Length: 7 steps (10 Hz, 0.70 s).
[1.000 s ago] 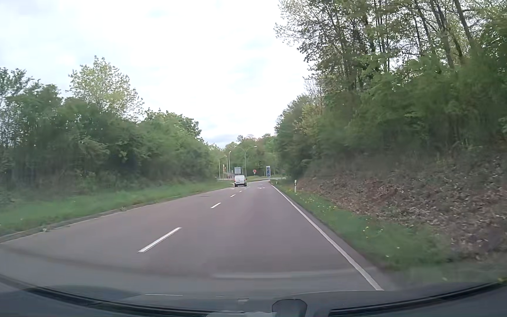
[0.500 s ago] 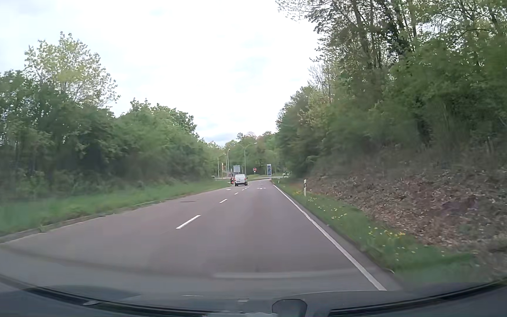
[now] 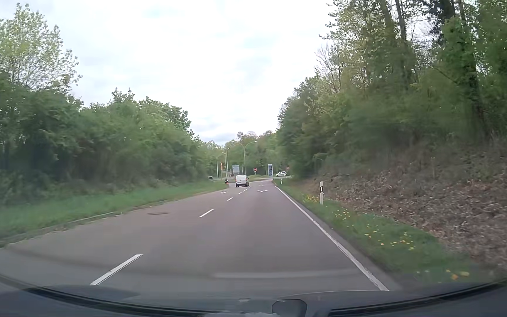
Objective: Follow the waypoints while adhering to traffic rules and regulations
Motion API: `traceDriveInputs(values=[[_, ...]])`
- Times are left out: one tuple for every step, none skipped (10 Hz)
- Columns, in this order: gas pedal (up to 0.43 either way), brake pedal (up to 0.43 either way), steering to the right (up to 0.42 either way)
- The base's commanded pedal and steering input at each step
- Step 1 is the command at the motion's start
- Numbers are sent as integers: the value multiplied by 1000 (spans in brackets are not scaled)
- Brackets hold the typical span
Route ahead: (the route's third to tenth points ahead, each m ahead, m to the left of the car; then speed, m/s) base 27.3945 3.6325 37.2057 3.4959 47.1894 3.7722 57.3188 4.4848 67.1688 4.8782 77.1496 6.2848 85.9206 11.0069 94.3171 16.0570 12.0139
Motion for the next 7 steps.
traceDriveInputs(values=[[0, 0, -4], [0, 0, -4], [0, 0, -4], [0, 0, -4], [0, 0, -4], [0, 0, -4], [0, 0, -4]])
